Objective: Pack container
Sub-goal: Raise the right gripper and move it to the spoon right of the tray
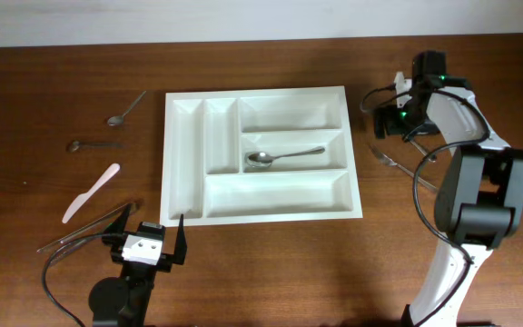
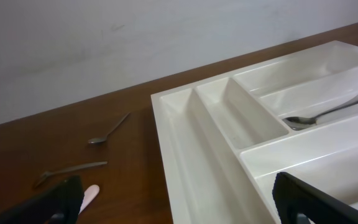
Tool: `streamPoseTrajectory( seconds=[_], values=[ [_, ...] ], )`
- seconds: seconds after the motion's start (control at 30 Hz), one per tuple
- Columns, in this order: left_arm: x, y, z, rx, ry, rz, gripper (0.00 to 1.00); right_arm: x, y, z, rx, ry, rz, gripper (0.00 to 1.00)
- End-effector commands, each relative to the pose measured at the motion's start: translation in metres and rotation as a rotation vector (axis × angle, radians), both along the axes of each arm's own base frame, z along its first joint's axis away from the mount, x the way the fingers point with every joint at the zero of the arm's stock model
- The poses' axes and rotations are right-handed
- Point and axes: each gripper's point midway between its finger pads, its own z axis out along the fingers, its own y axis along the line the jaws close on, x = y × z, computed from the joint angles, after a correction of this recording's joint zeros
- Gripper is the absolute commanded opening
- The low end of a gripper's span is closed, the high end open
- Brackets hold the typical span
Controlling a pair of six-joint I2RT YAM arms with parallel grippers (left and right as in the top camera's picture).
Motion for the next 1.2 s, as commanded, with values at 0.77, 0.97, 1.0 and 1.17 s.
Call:
streamPoseTrajectory(
  seconds=[0.77, 0.97, 1.0, 1.17],
  values=[
    [0.000, -0.001, -0.002, 0.001, -0.002, -0.005, 0.99, -0.008, -0.036, -0.016, 0.015, 0.034, -0.075, 0.88],
    [0.000, -0.001, -0.002, 0.001, -0.003, -0.005, 0.99, -0.018, -0.033, -0.032, 0.031, 0.090, -0.073, 0.79],
    [0.000, -0.001, -0.002, 0.001, -0.003, -0.004, 0.99, -0.020, -0.033, -0.034, 0.034, 0.100, -0.074, 0.78],
    [0.000, -0.001, -0.002, 0.001, -0.002, -0.005, 0.99, -0.026, -0.031, -0.043, 0.042, 0.137, -0.073, 0.73]
  ],
)
